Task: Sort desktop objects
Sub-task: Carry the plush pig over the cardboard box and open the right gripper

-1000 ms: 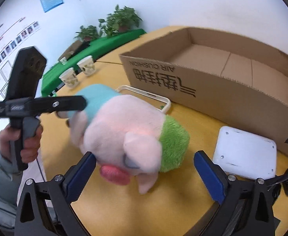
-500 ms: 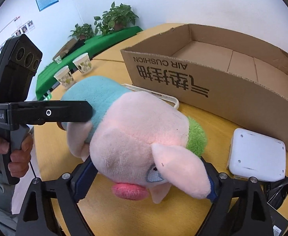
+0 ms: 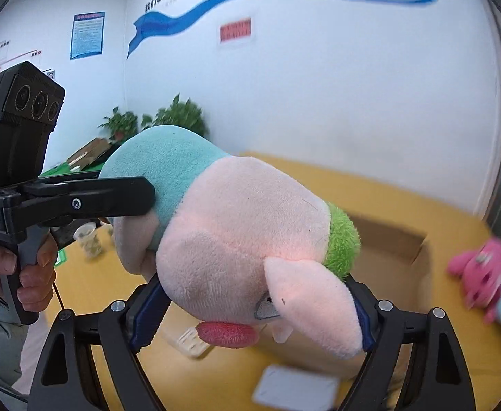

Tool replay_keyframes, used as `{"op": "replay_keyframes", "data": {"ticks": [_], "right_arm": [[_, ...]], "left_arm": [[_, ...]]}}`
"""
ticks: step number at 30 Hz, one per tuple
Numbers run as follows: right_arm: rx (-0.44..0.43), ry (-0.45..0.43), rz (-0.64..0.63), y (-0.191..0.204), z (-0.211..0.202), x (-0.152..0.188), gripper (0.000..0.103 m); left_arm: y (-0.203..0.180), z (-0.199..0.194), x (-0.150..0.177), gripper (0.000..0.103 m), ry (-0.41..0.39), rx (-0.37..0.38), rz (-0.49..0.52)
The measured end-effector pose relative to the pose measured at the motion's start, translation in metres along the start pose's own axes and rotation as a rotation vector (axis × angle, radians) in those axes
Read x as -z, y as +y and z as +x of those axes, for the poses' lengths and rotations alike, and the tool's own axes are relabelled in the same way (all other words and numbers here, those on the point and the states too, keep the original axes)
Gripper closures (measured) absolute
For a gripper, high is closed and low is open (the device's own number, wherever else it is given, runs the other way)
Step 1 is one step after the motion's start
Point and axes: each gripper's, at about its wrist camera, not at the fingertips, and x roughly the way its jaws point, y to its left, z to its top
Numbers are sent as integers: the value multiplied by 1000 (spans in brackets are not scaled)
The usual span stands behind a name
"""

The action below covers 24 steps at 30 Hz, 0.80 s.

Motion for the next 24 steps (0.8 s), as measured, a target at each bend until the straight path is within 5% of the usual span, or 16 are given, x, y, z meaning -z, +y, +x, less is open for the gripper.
{"op": "replay_keyframes", "data": {"ticks": [7,13,24], "right_arm": [[134,-181,-121,-20,-49,-94,16],[122,-227,-138,-35,-34,-139,16],[5,-70,-94,-72,152,-157,17]], "left_arm": [[-17,-17,-95,19,-186,40,113],[-6,3,-129,19,-202,-11,152],[122,111,-105,19,-43,-119,-40]]}}
